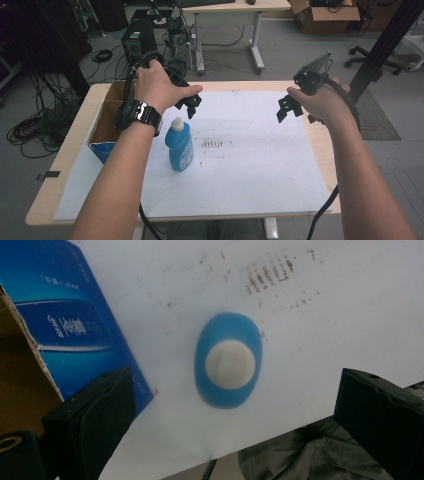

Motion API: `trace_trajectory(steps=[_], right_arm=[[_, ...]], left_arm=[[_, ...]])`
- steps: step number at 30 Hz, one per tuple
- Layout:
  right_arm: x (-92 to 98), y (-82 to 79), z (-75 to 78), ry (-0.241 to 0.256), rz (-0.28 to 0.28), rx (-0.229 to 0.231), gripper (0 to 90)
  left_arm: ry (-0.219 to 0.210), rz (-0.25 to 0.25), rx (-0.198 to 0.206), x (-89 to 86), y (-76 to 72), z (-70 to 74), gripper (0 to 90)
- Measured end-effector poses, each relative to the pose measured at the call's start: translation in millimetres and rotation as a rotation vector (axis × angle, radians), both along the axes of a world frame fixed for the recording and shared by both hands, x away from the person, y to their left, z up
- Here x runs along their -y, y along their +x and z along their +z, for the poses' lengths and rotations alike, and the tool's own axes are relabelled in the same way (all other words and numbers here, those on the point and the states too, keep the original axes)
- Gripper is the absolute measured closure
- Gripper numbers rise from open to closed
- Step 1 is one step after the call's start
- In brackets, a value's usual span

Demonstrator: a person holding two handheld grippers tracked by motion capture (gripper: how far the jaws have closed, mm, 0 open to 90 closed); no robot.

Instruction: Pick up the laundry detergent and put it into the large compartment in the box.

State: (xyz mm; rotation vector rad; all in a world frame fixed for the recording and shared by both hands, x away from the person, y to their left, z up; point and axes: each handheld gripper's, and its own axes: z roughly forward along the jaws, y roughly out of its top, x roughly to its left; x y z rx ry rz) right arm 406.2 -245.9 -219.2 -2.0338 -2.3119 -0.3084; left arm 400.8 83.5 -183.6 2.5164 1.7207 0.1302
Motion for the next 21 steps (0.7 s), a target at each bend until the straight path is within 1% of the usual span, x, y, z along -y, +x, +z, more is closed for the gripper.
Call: trace_trajectory(steps=[3,12,16,19,21], right_arm=[[0.0,0.0,-1.7,-0.001,0.001,0.0,3.9],[-2.4,0.8,-11.2,0.002,0.008,-0.015,3.9],[-3.0,1.3,-14.7,0.005,0.01,-0.02,3.9],[-3.1,1.5,-16.8,0.005,0.011,-0.022,3.9],[-3.2,1.9,-18.0,0.004,0.011,-0.025,3.9]], left_arm=[[0.004,0.007,-0.004,-1.8,0.3,-5.8,3.8],[0.011,0.002,-0.022,-1.9,1.5,-21.6,3.9],[0.021,0.001,-0.032,-1.7,1.8,-28.4,3.9],[0.031,0.003,-0.031,-1.8,2.0,-32.6,3.9],[0.026,0.002,-0.032,-1.8,1.9,-35.9,3.9]])
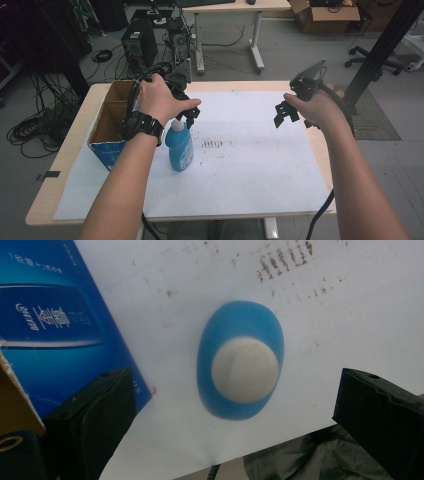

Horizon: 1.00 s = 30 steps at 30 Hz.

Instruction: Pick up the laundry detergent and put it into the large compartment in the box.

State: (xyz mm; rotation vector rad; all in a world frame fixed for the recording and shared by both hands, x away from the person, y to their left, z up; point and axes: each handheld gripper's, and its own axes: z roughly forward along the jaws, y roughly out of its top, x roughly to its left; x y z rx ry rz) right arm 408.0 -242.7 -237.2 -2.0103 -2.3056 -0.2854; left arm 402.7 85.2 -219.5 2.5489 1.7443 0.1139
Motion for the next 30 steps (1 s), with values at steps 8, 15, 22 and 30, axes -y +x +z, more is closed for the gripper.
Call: trace_trajectory(steps=[8,15,22,30], right_arm=[[-2.0,0.7,-4.3,0.004,0.007,0.001,4.0],[-3.8,0.4,-7.8,0.002,0.009,-0.005,4.0],[-5.4,0.1,-10.4,0.006,0.018,-0.004,4.0],[-5.1,-0.1,-15.0,0.01,0.019,-0.007,4.0]], left_arm=[[0.006,-0.007,-0.013,1.3,-0.4,-14.5,4.0],[0.014,-0.005,-0.024,3.4,-1.1,-27.8,4.0],[0.027,-0.004,-0.029,5.8,-1.4,-41.0,4.0],[0.031,-0.008,-0.03,7.6,-1.1,-50.5,3.9]])
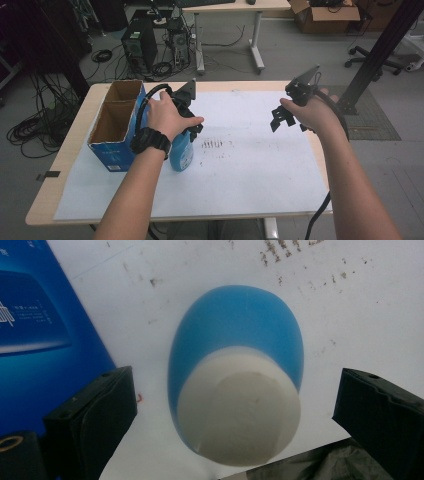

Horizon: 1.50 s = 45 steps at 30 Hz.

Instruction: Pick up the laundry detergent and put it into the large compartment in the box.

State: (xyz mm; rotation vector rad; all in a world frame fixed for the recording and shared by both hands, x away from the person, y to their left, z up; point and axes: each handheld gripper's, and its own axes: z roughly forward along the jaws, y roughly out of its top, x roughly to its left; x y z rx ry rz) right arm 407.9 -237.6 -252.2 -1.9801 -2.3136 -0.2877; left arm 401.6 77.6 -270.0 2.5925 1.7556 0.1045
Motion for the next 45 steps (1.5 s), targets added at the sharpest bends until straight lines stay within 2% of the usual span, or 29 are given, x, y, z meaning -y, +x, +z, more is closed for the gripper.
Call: trace_trajectory(steps=[11,23,34,45], right_arm=[[0.8,0.7,-3.4,0.007,0.001,-0.004,4.0],[2.5,1.2,-7.6,0.01,0.0,-0.008,4.2],[1.7,1.4,-9.1,0.011,0.004,-0.012,4.1],[1.5,1.3,-10.0,0.011,0.006,-0.014,4.1]], left_arm=[[0.007,-0.006,-0.003,3.2,2.5,-9.4,5.0],[0.008,-0.013,-0.006,3.1,3.5,-11.2,14.4],[0.015,-0.013,-0.01,3.3,4.1,-13.2,17.4],[0.004,-0.011,-0.017,4.0,4.4,-15.0,21.9]])
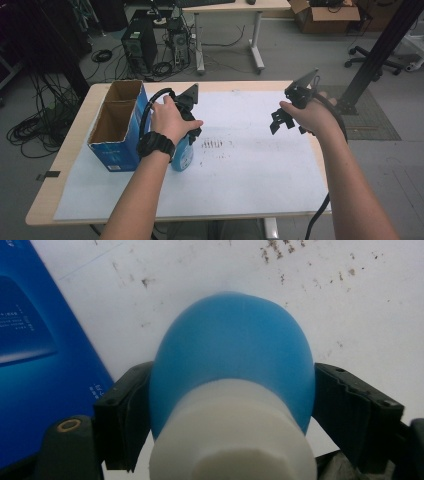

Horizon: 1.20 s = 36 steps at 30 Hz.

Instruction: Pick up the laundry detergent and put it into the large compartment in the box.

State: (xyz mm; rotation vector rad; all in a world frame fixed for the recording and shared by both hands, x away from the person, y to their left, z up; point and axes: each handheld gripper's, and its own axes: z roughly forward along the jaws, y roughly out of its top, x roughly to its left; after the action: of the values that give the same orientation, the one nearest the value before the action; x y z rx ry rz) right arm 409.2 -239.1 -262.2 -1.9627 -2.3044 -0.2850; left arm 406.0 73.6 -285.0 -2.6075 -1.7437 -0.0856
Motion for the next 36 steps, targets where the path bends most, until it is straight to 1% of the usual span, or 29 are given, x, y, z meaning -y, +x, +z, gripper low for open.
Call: trace_trajectory(steps=[10,17,22,28,36], right_arm=[[0.1,0.5,-1.9,-0.003,-0.001,-0.006,4.1],[0.6,1.0,-3.3,0.0,0.0,-0.006,4.1],[2.1,1.2,-3.5,-0.002,-0.002,-0.007,4.1],[1.8,1.3,-4.2,-0.002,0.0,-0.008,4.1],[0.6,1.7,-5.3,-0.001,0.002,-0.01,4.1]], left_arm=[[0.002,-0.003,-0.002,-1.5,1.1,-0.9,25.5],[0.001,0.003,-0.004,-2.0,2.2,-1.8,28.0],[0.003,-0.003,-0.014,-1.6,2.9,-2.4,29.9],[0.002,0.001,-0.011,-2.1,2.9,-3.0,31.1],[0.013,-0.003,-0.012,-3.0,3.1,-2.8,34.6]])
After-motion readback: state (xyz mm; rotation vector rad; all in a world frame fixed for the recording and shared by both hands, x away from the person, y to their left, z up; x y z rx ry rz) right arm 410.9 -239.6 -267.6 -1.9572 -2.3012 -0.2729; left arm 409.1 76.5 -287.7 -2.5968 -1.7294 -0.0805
